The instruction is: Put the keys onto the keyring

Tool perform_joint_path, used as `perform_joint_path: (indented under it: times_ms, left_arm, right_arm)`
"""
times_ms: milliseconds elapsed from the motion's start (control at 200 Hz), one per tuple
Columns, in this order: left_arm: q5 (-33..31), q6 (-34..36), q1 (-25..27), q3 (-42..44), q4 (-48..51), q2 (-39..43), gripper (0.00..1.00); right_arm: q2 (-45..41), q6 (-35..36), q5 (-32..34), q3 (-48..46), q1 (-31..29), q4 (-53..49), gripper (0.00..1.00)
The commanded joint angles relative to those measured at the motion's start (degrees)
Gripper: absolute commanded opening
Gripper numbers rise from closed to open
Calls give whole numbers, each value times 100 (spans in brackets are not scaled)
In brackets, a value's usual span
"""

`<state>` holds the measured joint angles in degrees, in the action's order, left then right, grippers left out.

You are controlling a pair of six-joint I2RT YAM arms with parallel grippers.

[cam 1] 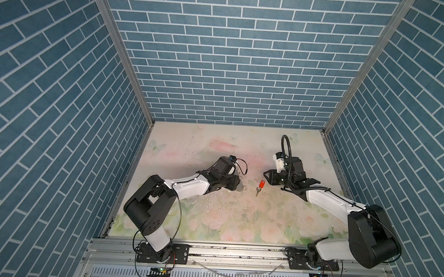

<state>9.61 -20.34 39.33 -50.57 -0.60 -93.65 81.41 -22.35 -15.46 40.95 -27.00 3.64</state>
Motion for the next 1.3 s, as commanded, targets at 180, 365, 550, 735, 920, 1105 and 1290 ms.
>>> perform_joint_path:
  times_ms: [180, 365, 550, 735, 920, 1105, 1290]
  left_arm:
    - [-311, 112, -92, 334, 302, 419, 47]
    - [-335, 132, -92, 372, 246, 470, 47]
    - [-261, 135, -92, 359, 218, 459, 47]
    - [-241, 135, -88, 397, 218, 478, 47]
    - [-240, 157, -92, 402, 236, 505, 47]
    - [-245, 165, -92, 425, 240, 540, 47]
    - [-241, 182, -92, 449, 253, 575, 47]
  right_arm:
    - [553, -191, -445, 80, -756, 322, 35]
    - [873, -66, -448, 237, -1097, 156, 35]
    - [1121, 52, -335, 420, -1281, 51, 34]
    - [1321, 138, -256, 584, -1342, -18, 30]
    - [1514, 229, -153, 741, -1350, -161, 24]
    - [1635, 269, 8, 853, -1351, -322, 19]
    - [1689, 260, -44, 906, -1360, -379, 16]
